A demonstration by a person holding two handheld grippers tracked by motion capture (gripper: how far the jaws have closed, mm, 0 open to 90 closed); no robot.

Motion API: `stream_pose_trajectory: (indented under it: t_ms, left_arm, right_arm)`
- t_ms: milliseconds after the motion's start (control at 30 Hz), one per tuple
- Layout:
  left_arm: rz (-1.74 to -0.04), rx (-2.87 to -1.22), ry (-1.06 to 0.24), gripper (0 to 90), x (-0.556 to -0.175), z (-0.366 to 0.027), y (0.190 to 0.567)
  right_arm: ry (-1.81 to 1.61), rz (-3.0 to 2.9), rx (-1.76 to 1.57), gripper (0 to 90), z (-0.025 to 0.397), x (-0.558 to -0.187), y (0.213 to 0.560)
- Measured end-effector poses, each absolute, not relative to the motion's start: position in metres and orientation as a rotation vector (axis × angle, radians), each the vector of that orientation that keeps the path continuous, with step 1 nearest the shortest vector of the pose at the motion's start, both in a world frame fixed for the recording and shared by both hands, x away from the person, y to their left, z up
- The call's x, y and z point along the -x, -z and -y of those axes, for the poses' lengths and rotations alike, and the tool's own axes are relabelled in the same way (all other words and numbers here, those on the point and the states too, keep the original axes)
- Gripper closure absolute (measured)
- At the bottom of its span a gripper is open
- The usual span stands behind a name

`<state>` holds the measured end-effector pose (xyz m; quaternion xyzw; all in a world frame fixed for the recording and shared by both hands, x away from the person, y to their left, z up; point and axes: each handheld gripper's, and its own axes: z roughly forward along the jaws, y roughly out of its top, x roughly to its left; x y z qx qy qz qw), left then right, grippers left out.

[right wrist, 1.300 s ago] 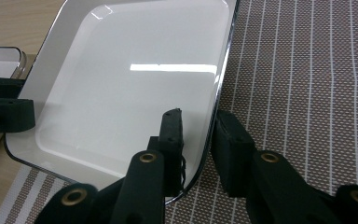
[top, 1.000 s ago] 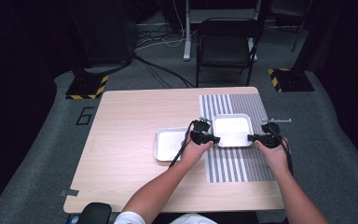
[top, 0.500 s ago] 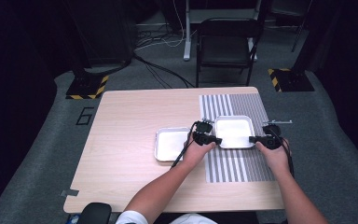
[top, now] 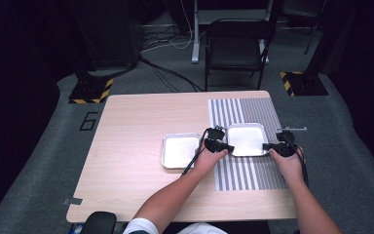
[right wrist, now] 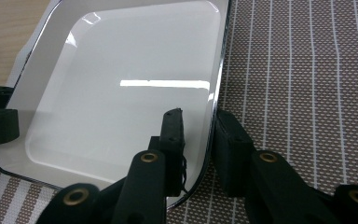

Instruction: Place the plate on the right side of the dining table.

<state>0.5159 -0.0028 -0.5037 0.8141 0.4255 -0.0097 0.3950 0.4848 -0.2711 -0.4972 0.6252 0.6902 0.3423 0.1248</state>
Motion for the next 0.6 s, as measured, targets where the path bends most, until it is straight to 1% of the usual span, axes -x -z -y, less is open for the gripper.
stream_pose_trajectory:
  t_ms: [600]
  left_arm:
    - [-1.066,-2.099,0.029,65.8,-0.5157,0.0083,0.5075]
  right_arm:
    - [-0.97,-1.992,-1.864,73.9,0.2748,-0.4868,0.5064]
